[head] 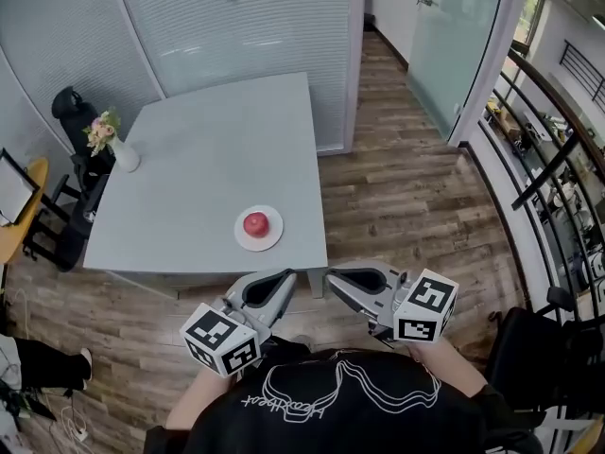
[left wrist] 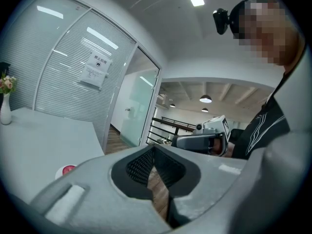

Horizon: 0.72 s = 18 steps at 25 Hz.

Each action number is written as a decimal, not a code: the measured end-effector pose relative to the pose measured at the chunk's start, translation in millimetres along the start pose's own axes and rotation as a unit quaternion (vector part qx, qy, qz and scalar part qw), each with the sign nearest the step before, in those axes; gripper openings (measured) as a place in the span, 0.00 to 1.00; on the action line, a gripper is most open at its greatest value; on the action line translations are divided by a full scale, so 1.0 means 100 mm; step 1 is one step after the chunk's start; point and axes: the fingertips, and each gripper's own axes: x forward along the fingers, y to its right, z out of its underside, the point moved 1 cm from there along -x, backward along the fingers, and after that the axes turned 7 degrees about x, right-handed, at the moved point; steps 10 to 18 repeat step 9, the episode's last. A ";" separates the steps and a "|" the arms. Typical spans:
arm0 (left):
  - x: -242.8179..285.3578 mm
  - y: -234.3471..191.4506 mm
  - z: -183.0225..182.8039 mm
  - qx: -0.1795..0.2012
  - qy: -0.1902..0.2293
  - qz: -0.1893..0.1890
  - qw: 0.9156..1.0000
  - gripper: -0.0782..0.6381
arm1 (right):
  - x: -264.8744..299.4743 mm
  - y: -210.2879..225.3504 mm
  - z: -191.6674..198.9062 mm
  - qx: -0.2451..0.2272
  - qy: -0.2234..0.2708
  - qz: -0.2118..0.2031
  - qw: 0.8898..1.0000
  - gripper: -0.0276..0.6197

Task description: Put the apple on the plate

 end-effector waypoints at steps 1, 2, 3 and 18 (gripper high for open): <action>0.01 -0.01 -0.01 0.001 0.001 0.001 1.000 0.13 | 0.01 0.01 0.00 -0.001 -0.001 0.000 1.000 0.05; 0.03 -0.01 -0.01 0.001 0.002 0.002 1.000 0.13 | 0.01 0.01 0.00 -0.001 -0.002 0.001 1.000 0.05; 0.04 0.00 -0.01 0.002 0.003 0.003 1.000 0.13 | 0.01 0.01 0.00 -0.001 -0.003 0.001 1.000 0.05; 0.12 0.05 0.00 0.010 0.001 0.010 1.000 0.13 | -0.04 0.07 0.02 0.004 -0.001 0.002 1.000 0.05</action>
